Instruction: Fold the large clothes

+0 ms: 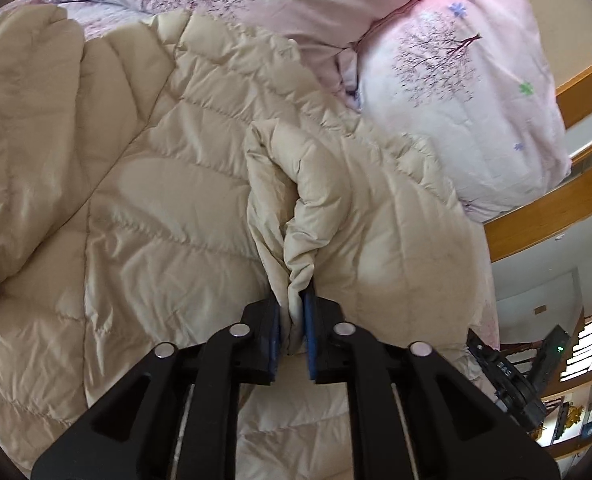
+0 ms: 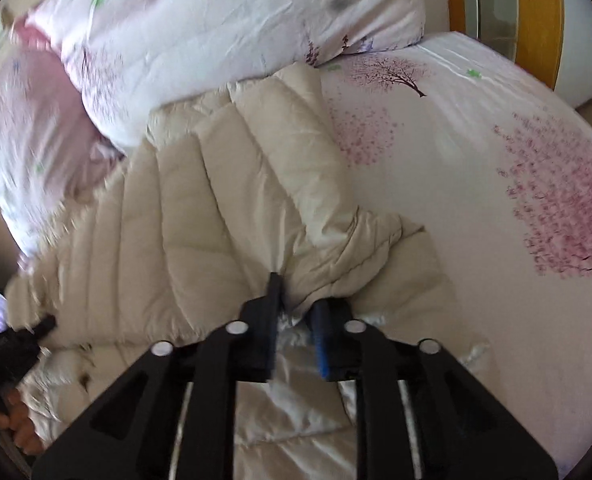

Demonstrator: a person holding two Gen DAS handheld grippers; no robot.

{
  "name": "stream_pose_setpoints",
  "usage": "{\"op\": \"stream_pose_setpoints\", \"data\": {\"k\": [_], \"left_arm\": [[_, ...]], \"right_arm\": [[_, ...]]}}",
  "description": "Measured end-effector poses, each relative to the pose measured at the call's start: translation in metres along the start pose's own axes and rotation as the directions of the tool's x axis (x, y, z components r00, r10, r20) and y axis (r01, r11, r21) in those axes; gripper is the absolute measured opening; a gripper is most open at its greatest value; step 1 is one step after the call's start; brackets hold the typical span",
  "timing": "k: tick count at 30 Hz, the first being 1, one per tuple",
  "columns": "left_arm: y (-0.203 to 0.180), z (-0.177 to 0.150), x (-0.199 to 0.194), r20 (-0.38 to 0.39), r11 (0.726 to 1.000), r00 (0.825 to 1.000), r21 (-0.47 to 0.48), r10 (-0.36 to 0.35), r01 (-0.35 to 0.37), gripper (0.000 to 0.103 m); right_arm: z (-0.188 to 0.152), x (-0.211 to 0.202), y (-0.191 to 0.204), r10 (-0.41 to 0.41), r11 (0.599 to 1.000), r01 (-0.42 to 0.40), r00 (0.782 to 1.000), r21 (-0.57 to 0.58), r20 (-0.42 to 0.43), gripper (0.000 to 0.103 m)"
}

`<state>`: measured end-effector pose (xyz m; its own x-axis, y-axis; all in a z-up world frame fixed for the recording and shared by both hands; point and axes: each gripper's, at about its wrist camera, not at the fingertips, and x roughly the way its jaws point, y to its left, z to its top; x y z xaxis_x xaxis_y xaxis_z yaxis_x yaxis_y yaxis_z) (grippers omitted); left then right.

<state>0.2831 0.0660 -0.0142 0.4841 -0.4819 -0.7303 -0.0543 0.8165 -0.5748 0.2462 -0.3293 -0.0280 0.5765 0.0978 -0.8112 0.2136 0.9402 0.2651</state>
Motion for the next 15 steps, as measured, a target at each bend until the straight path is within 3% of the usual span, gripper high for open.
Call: {"op": "stream_pose_setpoints", "data": {"k": [2, 6, 7, 12, 15], "left_arm": [[0.001, 0.0, -0.004, -0.001, 1.0, 1.0, 0.005, 0.003, -0.003, 0.02], [0.009, -0.006, -0.032, 0.036, 1.0, 0.999, 0.019, -0.017, 0.016, 0.048], [0.011, -0.009, -0.041, 0.053, 1.0, 0.998, 0.023, -0.021, 0.019, 0.051], [0.039, -0.03, -0.091, 0.142, 1.0, 0.99, 0.019, -0.011, 0.008, 0.054], [0.072, -0.046, -0.127, 0.211, 0.999, 0.976, -0.02, 0.05, -0.047, 0.054]], "right_arm": [[-0.003, -0.012, 0.013, -0.046, 0.997, 0.045, 0.999, -0.069, -0.017, 0.038], [-0.01, -0.04, 0.05, -0.011, 0.982, 0.006, 1.0, -0.188, -0.024, 0.038], [-0.01, -0.046, 0.068, 0.006, 0.971, -0.009, 1.0, -0.239, -0.014, 0.038], [-0.01, -0.032, 0.148, 0.114, 0.904, -0.12, 0.993, -0.41, -0.038, 0.038], [-0.013, -0.006, 0.189, 0.098, 0.872, -0.114, 0.993, -0.475, -0.058, 0.038]]}}
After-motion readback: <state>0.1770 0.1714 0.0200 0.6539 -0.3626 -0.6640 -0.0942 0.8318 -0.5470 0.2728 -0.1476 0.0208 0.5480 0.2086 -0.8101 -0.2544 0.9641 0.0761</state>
